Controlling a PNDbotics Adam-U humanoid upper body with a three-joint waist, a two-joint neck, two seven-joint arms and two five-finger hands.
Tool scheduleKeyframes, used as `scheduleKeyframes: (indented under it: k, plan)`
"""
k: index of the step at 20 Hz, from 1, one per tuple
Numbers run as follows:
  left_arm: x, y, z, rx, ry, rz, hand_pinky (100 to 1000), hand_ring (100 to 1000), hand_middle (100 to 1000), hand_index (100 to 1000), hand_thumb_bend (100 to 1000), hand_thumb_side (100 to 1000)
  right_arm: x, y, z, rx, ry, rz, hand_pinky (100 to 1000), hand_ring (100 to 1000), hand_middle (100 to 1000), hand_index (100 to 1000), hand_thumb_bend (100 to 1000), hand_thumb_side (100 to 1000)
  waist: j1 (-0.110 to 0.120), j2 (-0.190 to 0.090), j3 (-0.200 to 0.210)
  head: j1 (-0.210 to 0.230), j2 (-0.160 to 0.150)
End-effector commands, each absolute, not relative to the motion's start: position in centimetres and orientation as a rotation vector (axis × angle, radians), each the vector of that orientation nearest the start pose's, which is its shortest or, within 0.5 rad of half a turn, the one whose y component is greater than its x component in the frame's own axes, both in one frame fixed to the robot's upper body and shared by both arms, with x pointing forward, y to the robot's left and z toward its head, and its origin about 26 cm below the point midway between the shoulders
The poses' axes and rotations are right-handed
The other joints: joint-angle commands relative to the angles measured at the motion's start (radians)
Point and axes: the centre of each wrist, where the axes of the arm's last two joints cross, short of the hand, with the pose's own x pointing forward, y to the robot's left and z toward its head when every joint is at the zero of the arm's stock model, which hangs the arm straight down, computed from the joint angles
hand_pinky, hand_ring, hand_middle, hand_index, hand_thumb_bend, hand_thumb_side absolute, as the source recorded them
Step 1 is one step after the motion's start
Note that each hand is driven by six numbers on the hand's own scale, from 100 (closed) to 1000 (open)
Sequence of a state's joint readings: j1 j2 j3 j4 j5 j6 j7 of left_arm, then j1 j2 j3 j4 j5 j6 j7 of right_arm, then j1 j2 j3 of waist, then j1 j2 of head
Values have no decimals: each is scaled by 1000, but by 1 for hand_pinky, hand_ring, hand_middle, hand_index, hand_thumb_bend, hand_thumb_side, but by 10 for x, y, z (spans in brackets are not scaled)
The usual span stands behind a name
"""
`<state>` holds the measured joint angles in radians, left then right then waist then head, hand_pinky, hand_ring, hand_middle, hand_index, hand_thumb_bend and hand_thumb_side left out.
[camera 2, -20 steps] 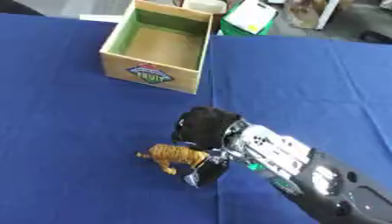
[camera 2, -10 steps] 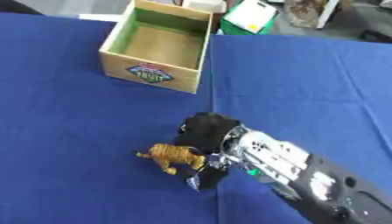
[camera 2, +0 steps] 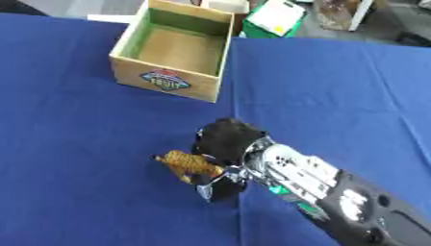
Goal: Pick up objects on the table and place them in the box.
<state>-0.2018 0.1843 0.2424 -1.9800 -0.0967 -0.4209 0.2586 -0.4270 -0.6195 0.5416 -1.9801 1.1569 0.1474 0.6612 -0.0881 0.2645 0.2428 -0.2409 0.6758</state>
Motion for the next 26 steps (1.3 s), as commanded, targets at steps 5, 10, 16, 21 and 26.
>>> scheduleKeyframes:
  k: [5, 10, 16, 21, 26]
  plan:
    - [285, 309, 176, -664, 3521, -167, 445, 440, 479, 658, 100, 551, 286, -186, 178, -1167, -1409, 1807, 696, 573, 341, 450, 100, 589, 8, -12, 3, -3, -9]
    - [285, 309, 176, -663, 3521, -160, 444, 439, 479, 658, 100, 545, 286, -186, 183, -1205, -1493, 1691, 679, 550, 350, 393, 100, 649, 9, -12, 1, -2, -9]
    - [285, 309, 176, -665, 3522, -154, 444, 439, 478, 655, 100, 548, 291, -189, 199, -1266, -1585, 1557, 670, 536, 347, 394, 100, 678, 8, -13, 1, 0, -10]
    - [285, 310, 176, -669, 3522, -148, 444, 439, 478, 655, 100, 548, 297, -192, 226, -1324, -1662, 1481, 675, 538, 348, 399, 100, 696, 7, -16, 1, 2, -5]
    - [285, 310, 175, -670, 3527, -136, 444, 438, 477, 654, 100, 546, 302, -197, 265, -1342, -1721, 1469, 675, 536, 345, 403, 100, 700, 5, -16, 1, 2, 1]
